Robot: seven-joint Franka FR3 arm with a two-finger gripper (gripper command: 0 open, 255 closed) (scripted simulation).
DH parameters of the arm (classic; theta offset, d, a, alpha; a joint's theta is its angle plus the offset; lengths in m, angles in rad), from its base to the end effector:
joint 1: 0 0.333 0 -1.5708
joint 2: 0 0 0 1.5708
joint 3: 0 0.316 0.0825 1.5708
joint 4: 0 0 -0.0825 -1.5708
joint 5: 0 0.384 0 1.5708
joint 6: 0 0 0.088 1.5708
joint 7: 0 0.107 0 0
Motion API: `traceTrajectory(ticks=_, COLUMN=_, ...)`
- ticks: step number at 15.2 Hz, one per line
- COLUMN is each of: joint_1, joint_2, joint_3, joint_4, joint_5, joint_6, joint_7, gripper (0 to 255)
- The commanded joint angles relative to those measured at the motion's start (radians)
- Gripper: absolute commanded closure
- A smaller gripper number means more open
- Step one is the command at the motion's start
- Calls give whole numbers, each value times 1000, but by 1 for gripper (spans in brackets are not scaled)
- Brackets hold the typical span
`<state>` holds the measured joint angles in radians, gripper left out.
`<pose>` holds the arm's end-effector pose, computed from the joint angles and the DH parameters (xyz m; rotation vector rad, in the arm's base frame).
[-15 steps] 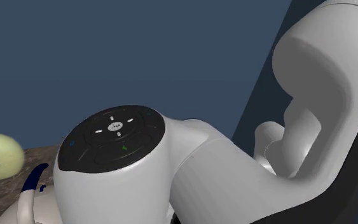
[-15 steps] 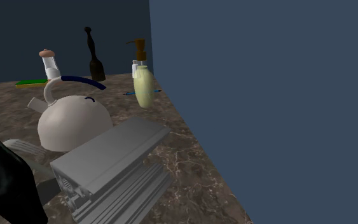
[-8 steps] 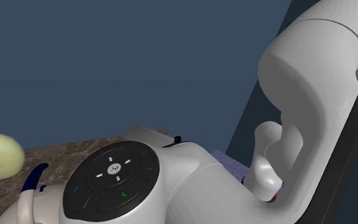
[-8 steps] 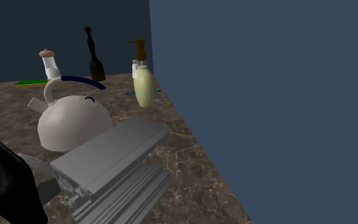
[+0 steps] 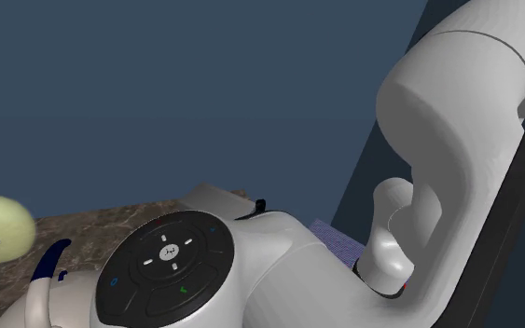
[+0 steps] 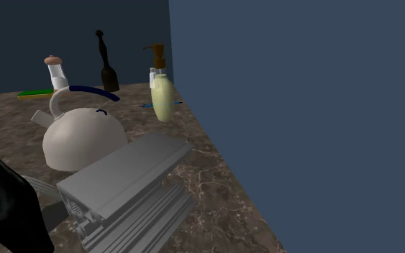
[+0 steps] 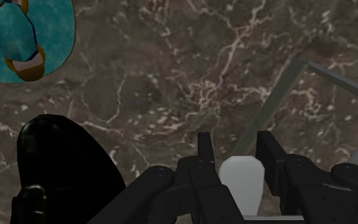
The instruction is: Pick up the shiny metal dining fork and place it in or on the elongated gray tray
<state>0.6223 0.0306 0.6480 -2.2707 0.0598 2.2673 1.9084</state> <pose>0.1520 0.4946 0.3449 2.9342 -1.0331 -0.0985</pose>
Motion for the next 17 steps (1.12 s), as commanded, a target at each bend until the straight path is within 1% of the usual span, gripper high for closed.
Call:
traceTrajectory(ticks=1, joint_1=0, joint_2=0, joint_3=0, joint_4=0, joint_5=0, joint_6=0, joint_7=0, gripper=0)
traceTrajectory(ticks=6, joint_1=0, joint_2=0, joint_3=0, joint_4=0, joint_5=0, joint_6=0, joint_7=0, gripper=0)
traceTrajectory(ticks=10, joint_1=-9, joint_2=-80, joint_3=-7, joint_4=64, joint_5=51, joint_6=-130, joint_7=-39, gripper=0)
traceTrajectory(ticks=17, joint_1=-8, joint_2=-80, joint_3=-8, joint_4=64, joint_5=51, joint_6=-130, joint_7=-39, gripper=0)
